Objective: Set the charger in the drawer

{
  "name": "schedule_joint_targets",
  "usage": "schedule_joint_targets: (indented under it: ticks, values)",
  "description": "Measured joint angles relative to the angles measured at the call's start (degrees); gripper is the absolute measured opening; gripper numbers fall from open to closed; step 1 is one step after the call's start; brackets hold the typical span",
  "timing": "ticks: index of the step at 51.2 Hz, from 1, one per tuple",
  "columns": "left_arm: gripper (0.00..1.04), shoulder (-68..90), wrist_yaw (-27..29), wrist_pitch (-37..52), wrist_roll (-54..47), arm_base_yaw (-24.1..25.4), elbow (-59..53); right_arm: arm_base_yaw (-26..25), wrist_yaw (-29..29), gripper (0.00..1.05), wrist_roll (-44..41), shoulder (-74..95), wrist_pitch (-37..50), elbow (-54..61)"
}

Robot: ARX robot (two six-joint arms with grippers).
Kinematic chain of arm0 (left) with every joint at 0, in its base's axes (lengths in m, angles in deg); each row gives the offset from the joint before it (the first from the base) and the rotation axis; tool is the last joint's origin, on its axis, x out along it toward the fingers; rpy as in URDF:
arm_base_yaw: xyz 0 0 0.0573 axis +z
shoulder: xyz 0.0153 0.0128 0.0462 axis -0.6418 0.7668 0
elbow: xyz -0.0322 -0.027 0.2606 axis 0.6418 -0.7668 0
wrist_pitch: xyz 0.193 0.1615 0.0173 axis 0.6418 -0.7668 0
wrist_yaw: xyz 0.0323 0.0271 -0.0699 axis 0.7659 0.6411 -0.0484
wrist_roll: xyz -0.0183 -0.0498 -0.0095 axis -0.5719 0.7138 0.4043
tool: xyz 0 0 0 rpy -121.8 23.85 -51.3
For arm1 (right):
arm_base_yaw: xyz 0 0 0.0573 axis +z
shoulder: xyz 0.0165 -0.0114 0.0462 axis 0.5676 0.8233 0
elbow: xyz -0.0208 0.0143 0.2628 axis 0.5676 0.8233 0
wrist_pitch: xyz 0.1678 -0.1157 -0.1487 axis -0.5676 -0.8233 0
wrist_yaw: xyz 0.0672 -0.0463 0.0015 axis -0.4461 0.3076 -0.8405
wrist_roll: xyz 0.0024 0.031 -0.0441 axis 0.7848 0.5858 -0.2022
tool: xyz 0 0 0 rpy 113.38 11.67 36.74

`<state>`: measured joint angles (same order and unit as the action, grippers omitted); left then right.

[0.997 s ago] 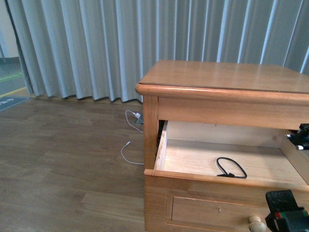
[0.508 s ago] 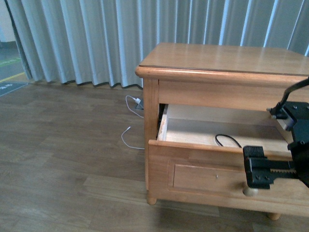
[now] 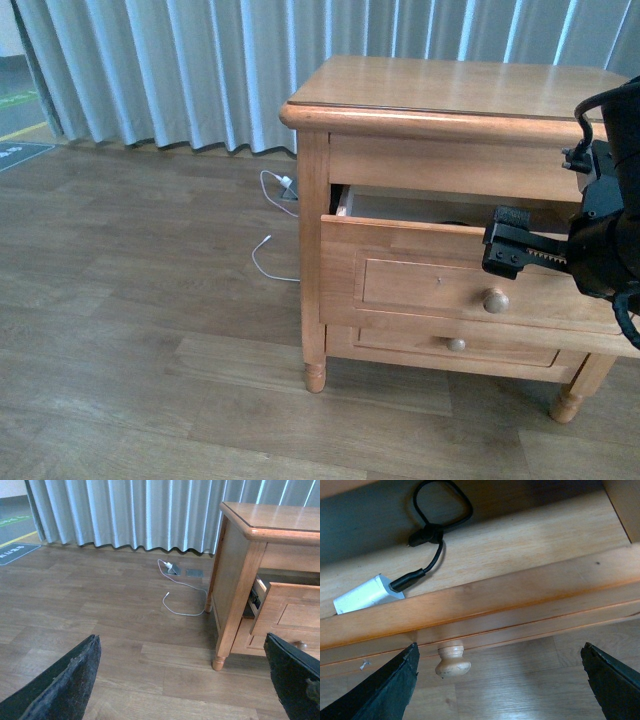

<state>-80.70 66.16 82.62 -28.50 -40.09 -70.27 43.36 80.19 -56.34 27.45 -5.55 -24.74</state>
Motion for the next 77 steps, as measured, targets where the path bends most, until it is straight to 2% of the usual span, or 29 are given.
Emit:
schedule_joint_targets:
  ticks: [10,22,31,37,54,77]
  values:
    - [0.99,0.0,0.0,0.0,0.0,0.0,0.0,0.0,1.4,0.97,8.1,2.3,-1.7,-2.2]
    - [0.99,0.0,0.0,0.0,0.0,0.0,0.0,-0.4,1.6,0.97,11.8,5.9,-3.5,-6.1]
    - [0.99,0.0,0.0,0.0,0.0,0.0,0.0,-1.0,3.8,0.97,12.2,7.9,-3.7,-9.1]
    - [0.99,0.0,0.0,0.0,0.0,0.0,0.0,-0.8,6.4,0.97,9.9,8.9,0.9,-9.7]
    - [0.99,0.0,0.0,0.0,0.0,0.0,0.0,-0.2,4.7,0.97,8.2,10.7,7.5,-10.0]
    - [0.99,0.0,0.0,0.0,0.0,0.0,0.0,0.2,5.2,0.97,9.1,13.5,9.1,-12.0]
